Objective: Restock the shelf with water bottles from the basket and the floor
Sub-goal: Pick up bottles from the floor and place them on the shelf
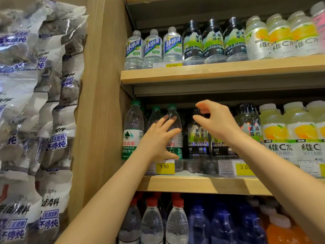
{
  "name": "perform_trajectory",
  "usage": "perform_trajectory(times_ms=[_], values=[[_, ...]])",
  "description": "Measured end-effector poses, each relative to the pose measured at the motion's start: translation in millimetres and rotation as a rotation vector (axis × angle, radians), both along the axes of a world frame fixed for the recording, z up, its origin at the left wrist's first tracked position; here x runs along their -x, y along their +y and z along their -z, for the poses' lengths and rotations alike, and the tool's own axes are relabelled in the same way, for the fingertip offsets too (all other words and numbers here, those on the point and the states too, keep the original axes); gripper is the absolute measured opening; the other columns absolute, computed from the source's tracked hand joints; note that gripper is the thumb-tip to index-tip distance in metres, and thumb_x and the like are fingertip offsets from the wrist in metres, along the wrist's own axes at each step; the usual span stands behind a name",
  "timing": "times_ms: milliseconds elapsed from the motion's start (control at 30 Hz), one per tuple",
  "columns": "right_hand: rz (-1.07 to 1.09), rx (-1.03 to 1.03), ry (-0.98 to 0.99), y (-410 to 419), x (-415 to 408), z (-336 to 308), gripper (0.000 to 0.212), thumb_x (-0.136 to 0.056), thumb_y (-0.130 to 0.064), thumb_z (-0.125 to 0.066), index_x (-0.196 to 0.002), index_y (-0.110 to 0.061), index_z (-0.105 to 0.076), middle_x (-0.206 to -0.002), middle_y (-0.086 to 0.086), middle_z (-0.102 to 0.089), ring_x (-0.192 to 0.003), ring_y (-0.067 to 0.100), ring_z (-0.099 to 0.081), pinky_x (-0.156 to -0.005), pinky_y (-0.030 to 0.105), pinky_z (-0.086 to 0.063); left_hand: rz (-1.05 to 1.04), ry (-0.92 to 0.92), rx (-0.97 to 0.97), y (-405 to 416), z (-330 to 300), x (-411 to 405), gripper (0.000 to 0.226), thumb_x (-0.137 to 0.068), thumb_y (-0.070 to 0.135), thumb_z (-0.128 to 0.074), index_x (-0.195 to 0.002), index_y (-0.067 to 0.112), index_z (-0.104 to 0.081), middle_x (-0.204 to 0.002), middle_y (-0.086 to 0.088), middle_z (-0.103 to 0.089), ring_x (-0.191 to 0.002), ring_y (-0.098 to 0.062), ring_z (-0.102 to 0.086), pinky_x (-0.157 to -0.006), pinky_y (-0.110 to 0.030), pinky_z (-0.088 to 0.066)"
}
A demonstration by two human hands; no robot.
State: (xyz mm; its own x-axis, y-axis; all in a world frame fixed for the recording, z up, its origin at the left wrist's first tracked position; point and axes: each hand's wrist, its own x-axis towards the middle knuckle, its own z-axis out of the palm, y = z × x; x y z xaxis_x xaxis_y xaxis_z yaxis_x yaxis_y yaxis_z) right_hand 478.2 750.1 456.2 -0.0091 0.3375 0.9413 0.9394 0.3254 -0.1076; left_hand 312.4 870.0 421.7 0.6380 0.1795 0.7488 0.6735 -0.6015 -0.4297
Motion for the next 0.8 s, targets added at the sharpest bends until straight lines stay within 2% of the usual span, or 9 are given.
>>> perform_trajectory(times_ms=[167, 267, 433, 500, 567, 633, 700, 733, 800], values=[[0.062, 0.006, -0.137, -22.7, -42.9, 52.5, 0.029, -0.086, -0.016, -0.060, -0.115, -0.013, -0.059, -0.118, 0.003, -0.056, -0.100, 0.014, -0.056, -0.088, 0.031, -0.051, -0.127, 0.147, 0.095, 5.2, -8.1, -13.2, 0.103, -0.063, 0.067, -0.069, -0.146, 0.032, -0.019, -0.155, 0.000, 0.024, -0.142, -0.027, 0.022, -0.112, -0.054, -0.022], [0.126, 0.024, -0.242, -27.0, -54.7, 68.0, 0.028, -0.085, -0.011, -0.061, -0.113, -0.009, -0.061, -0.118, 0.005, -0.056, -0.104, 0.016, -0.054, -0.089, 0.022, -0.041, -0.121, 0.156, 0.133, 6.9, -9.4, -15.2, 0.104, -0.062, 0.063, -0.072, -0.146, 0.030, -0.019, -0.153, -0.002, 0.028, -0.140, -0.027, 0.026, -0.111, -0.055, -0.025], [0.136, 0.028, -0.247, -25.6, -57.9, 75.1, 0.028, -0.086, -0.014, -0.060, -0.115, -0.009, -0.060, -0.120, 0.006, -0.054, -0.113, 0.020, -0.051, -0.094, 0.027, -0.041, -0.089, 0.145, 0.147, 10.4, -8.0, -13.6, 0.097, -0.065, 0.056, -0.075, -0.142, 0.027, -0.024, -0.153, -0.005, 0.028, -0.141, -0.028, 0.023, -0.109, -0.051, -0.029], [0.156, 0.056, -0.247, -29.2, -56.2, 75.9, 0.031, -0.087, -0.015, -0.059, -0.117, -0.011, -0.059, -0.123, 0.006, -0.053, -0.115, 0.020, -0.050, -0.096, 0.031, -0.044, -0.078, 0.151, 0.136, 8.5, -7.4, -12.6, 0.095, -0.065, 0.059, -0.073, -0.140, 0.027, -0.026, -0.156, -0.005, 0.021, -0.143, -0.027, 0.016, -0.109, -0.050, -0.030], [0.186, 0.097, -0.264, -37.6, -54.8, 77.3, 0.034, -0.087, -0.016, -0.060, -0.120, -0.010, -0.058, -0.126, 0.006, -0.053, -0.116, 0.020, -0.050, -0.096, 0.034, -0.046, -0.010, 0.099, 0.141, 4.3, -6.4, -9.1, 0.090, -0.068, 0.063, -0.067, -0.141, 0.028, -0.027, -0.158, -0.003, 0.004, -0.145, -0.025, 0.000, -0.108, -0.049, -0.035], [0.225, 0.164, -0.279, -54.0, -53.4, 81.8, 0.040, -0.087, -0.018, -0.059, -0.126, -0.015, -0.053, -0.130, 0.003, -0.050, -0.110, 0.011, -0.053, -0.089, 0.031, -0.049, 0.174, -0.094, 0.185, -6.4, -4.3, -6.8, 0.078, -0.078, 0.059, -0.062, -0.143, 0.029, -0.029, -0.155, -0.001, -0.019, -0.141, -0.022, -0.017, -0.106, -0.047, -0.038], [0.283, 0.227, -0.289, -76.0, -54.3, 89.7, 0.047, -0.087, -0.022, -0.058, -0.132, -0.024, -0.046, -0.133, -0.005, -0.047, -0.087, -0.003, -0.052, -0.076, 0.025, -0.048, 0.396, -0.330, 0.176, -22.5, 0.7, -11.9, 0.061, -0.087, 0.046, -0.058, -0.141, 0.026, -0.036, -0.144, 0.000, -0.040, -0.132, -0.019, -0.036, -0.099, -0.041, -0.043], [0.312, 0.253, -0.277, -89.3, -55.4, 94.9, 0.049, -0.087, -0.025, -0.057, -0.134, -0.028, -0.043, -0.133, -0.008, -0.047, -0.082, -0.002, -0.052, -0.073, 0.026, -0.049, 0.478, -0.407, 0.154, -34.1, 5.2, -18.7, 0.054, -0.089, 0.040, -0.057, -0.138, 0.025, -0.040, -0.136, 0.001, -0.049, -0.124, -0.018, -0.044, -0.093, -0.039, -0.046], [0.376, 0.312, -0.236, -117.5, -58.2, 105.4, 0.048, -0.087, -0.031, -0.054, -0.133, -0.033, -0.041, -0.127, -0.009, -0.053, -0.092, 0.008, -0.059, -0.076, 0.033, -0.053, 0.611, -0.434, 0.139, -60.1, 15.9, -38.4, 0.046, -0.088, 0.031, -0.058, -0.132, 0.022, -0.047, -0.122, 0.000, -0.058, -0.111, -0.017, -0.053, -0.084, -0.036, -0.048]])
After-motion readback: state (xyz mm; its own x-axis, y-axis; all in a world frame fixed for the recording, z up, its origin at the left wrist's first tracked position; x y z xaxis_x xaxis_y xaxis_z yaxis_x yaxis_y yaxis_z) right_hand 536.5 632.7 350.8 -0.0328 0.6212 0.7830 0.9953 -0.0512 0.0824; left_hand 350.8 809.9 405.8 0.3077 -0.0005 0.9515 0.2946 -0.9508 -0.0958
